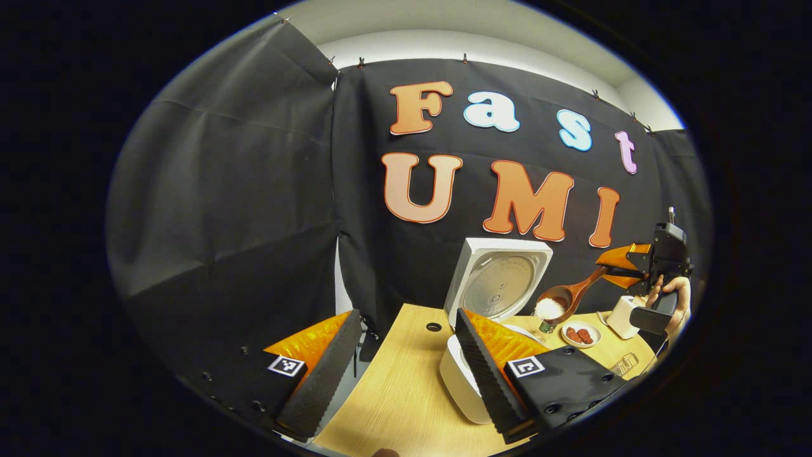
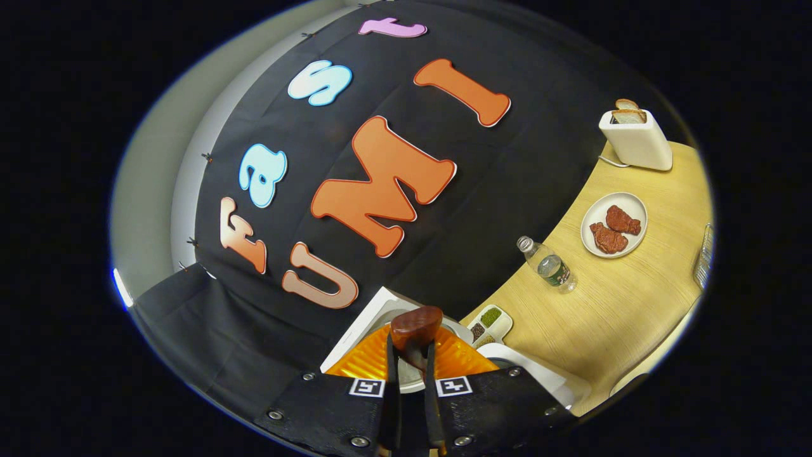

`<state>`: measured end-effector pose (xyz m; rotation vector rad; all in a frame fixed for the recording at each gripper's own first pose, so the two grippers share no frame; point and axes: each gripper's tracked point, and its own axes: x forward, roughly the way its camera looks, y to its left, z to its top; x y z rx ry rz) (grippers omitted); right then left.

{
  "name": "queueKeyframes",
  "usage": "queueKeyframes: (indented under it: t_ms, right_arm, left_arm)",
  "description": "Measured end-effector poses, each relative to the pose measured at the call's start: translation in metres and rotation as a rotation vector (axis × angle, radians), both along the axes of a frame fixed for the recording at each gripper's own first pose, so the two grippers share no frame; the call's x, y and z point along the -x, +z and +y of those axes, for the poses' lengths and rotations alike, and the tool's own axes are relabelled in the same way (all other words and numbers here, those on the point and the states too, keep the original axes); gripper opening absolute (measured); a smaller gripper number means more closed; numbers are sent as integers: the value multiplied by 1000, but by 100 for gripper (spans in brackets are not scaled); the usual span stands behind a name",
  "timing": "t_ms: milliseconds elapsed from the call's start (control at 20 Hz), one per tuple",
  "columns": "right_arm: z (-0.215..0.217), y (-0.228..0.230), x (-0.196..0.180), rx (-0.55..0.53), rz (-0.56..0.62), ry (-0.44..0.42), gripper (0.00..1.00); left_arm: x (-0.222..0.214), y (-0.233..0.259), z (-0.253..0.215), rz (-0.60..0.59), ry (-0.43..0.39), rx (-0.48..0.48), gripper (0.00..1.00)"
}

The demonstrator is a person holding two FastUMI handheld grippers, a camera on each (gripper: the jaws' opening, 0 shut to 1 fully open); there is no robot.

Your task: Close the left gripper, press the button to open the rice cooker; take a wooden spoon from the chopstick holder with the right hand, scoop a spoonful of rice and pour it into the rice cooker, then put the wooden spoon back into the chopstick holder.

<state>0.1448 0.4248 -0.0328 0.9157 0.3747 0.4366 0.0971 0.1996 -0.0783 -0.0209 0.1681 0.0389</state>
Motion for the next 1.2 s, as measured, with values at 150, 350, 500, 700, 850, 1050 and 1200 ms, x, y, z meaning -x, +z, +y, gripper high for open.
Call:
queueKeyframes:
  t_ms: [150,350,500,700,850,1050,1200]
  right_arm:
    - [3,-3,0,44,-21,-4,15]
    - [12,-1,1,97,-67,22,14]
    - [16,-2,2,137,-94,24,15]
    - [21,-3,2,190,-126,29,14]
    - [23,-4,1,221,-144,33,14]
    - [26,-6,2,262,-178,39,14]
    - [27,-6,2,299,-204,41,14]
  left_arm:
    - [-1,-1,1,-2,7,-3,100]
    - [-1,-3,2,3,16,2,100]
    - [-2,-7,4,8,23,2,100]
    - [-4,-5,7,6,27,-5,100]
    - [-4,-6,8,10,29,-1,100]
    - [-4,-7,10,11,35,-4,100]
    - [-5,-9,10,17,37,-1,100]
